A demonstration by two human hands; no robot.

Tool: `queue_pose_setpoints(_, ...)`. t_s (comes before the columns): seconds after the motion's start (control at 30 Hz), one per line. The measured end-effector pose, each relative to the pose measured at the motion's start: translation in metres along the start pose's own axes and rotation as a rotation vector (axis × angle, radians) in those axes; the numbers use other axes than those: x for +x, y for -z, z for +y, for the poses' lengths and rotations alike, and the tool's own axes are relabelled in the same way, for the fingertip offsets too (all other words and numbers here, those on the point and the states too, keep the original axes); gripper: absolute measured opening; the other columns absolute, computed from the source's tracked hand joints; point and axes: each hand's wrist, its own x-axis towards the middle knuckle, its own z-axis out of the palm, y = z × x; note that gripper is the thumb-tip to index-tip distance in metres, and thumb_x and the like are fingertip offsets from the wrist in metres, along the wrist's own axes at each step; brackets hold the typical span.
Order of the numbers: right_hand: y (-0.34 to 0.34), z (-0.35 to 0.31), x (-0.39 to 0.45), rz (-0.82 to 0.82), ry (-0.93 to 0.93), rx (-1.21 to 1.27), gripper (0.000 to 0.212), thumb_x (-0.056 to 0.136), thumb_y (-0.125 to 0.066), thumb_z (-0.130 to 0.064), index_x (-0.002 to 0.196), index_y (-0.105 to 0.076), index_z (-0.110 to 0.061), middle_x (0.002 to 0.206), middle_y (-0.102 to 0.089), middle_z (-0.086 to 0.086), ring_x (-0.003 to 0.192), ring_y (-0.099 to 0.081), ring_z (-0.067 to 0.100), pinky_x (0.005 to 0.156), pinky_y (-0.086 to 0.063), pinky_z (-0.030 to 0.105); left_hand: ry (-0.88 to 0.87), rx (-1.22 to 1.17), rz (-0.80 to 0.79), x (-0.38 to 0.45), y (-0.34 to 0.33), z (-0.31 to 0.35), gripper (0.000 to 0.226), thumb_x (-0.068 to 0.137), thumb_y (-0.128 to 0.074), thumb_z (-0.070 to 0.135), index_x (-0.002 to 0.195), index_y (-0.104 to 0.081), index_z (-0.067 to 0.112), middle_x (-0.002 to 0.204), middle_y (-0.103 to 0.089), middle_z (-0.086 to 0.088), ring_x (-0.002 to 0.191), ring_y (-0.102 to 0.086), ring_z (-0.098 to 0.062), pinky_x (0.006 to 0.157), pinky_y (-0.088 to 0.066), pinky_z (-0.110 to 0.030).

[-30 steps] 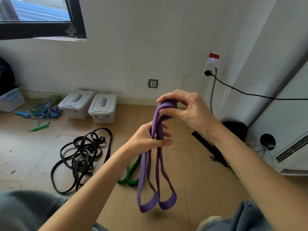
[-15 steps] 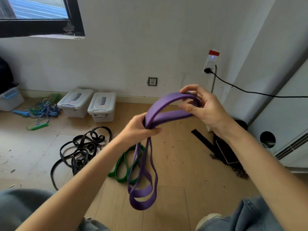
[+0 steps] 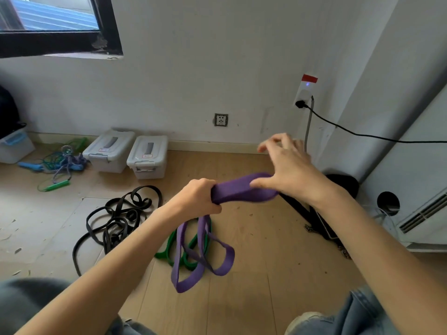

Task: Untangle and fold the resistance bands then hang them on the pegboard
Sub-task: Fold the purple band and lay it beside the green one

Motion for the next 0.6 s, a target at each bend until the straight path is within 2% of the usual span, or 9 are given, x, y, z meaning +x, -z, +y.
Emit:
queue_pose_setpoints(0.07, -0.015, -0.010, -0.003, -0.237, 0.093, -0.041, 0.094, 0.063, -0.077, -0.049, 0.139, -0.029, -0.023, 0.146, -0.026, 0.004, 0.135, -0.025, 0.025, 0.113, -0.018, 0.050, -0.036, 0.056, -0.030, 0.001, -0.001, 0.008, 0.018, 0.072, -0.069, 0.015, 0.087, -0.059, 0.012, 0.078, -0.059, 0.000, 0.066, -0.053, -0.014, 0.055, -0.040, -0.019)
queue_pose_setpoints(0.1, -0.027, -0.017, -0.006, -0.342, 0.128, -0.059, 0.089, 0.065, -0.076, -0.047, 0.137, -0.031, -0.021, 0.142, -0.035, 0.006, 0.133, -0.031, 0.024, 0.114, -0.013, 0.053, -0.056, 0.079, -0.029, 0.002, -0.002, 0.013, 0.018, 0.071, -0.069, 0.016, 0.085, -0.059, 0.012, 0.077, -0.059, -0.001, 0.066, -0.053, -0.015, 0.055, -0.039, -0.021)
queue_pose_setpoints(0.13, -0.039, -0.021, -0.010, -0.387, 0.138, -0.068, 0.072, 0.069, -0.074, -0.040, 0.128, -0.039, -0.018, 0.130, -0.048, 0.006, 0.124, -0.041, 0.025, 0.113, -0.016, 0.052, -0.076, 0.090, -0.024, 0.002, -0.003, 0.018, 0.017, 0.070, -0.069, 0.016, 0.084, -0.060, 0.012, 0.074, -0.058, 0.000, 0.066, -0.053, -0.016, 0.055, -0.038, -0.021)
queue_pose_setpoints(0.17, -0.048, -0.022, -0.014, -0.372, 0.130, -0.042, 0.053, 0.073, -0.071, -0.032, 0.116, -0.044, -0.015, 0.116, -0.056, 0.006, 0.112, -0.050, 0.025, 0.109, -0.027, 0.048, -0.096, 0.087, -0.020, 0.002, -0.002, 0.020, 0.016, 0.069, -0.069, 0.016, 0.083, -0.060, 0.013, 0.072, -0.057, 0.002, 0.065, -0.052, -0.016, 0.053, -0.036, -0.019)
queue_pose_setpoints(0.23, -0.053, -0.019, -0.017, -0.292, 0.047, 0.128, 0.025, 0.081, -0.064, -0.020, 0.100, -0.049, -0.013, 0.098, -0.060, 0.005, 0.091, -0.058, 0.023, 0.086, -0.047, 0.037, -0.114, 0.050, -0.002, 0.000, 0.000, 0.019, 0.017, 0.070, -0.070, 0.017, 0.085, -0.061, 0.013, 0.069, -0.055, 0.006, 0.063, -0.051, -0.012, 0.050, -0.035, -0.016)
queue_pose_setpoints(0.3, -0.047, -0.015, -0.014, -0.186, 0.041, 0.248, 0.010, 0.085, -0.060, -0.019, 0.086, -0.051, -0.014, 0.085, -0.054, 0.001, 0.079, -0.054, 0.019, 0.066, -0.044, 0.027, -0.096, -0.101, 0.069, -0.007, -0.002, 0.012, 0.013, 0.072, -0.069, 0.015, 0.080, -0.059, 0.018, 0.067, -0.054, 0.009, 0.059, -0.050, -0.007, 0.051, -0.037, -0.014)
queue_pose_setpoints(0.37, -0.037, -0.013, -0.007, -0.044, 0.113, 0.239, 0.013, 0.084, -0.060, -0.020, 0.081, -0.049, -0.016, 0.083, -0.048, 0.000, 0.076, -0.049, 0.017, 0.064, -0.040, 0.027, -0.065, -0.318, 0.113, -0.015, -0.019, 0.006, 0.017, 0.072, -0.067, 0.011, 0.073, -0.054, 0.022, 0.064, -0.054, 0.010, 0.055, -0.049, 0.000, 0.054, -0.041, -0.013)
queue_pose_setpoints(0.5, -0.020, -0.018, -0.003, 0.165, 0.137, 0.474, 0.017, 0.081, -0.065, -0.014, 0.077, -0.048, -0.017, 0.074, -0.046, -0.005, 0.068, -0.047, 0.015, 0.059, -0.035, 0.014, 0.100, -0.546, 0.081, -0.035, -0.068, -0.016, 0.008, 0.074, -0.062, 0.003, 0.077, -0.055, 0.002, 0.070, -0.056, -0.005, 0.064, -0.054, -0.015, 0.070, -0.050, -0.043)
queue_pose_setpoints(0.6, -0.019, -0.007, -0.003, 0.226, 0.090, 0.652, 0.025, 0.082, -0.061, -0.007, 0.069, -0.045, -0.022, 0.069, -0.050, -0.002, 0.067, -0.055, 0.023, 0.061, -0.042, 0.024, 0.122, -0.515, 0.097, -0.035, -0.071, -0.030, 0.006, 0.079, -0.058, 0.000, 0.079, -0.054, 0.004, 0.073, -0.059, -0.007, 0.067, -0.059, -0.021, 0.075, -0.051, -0.048)
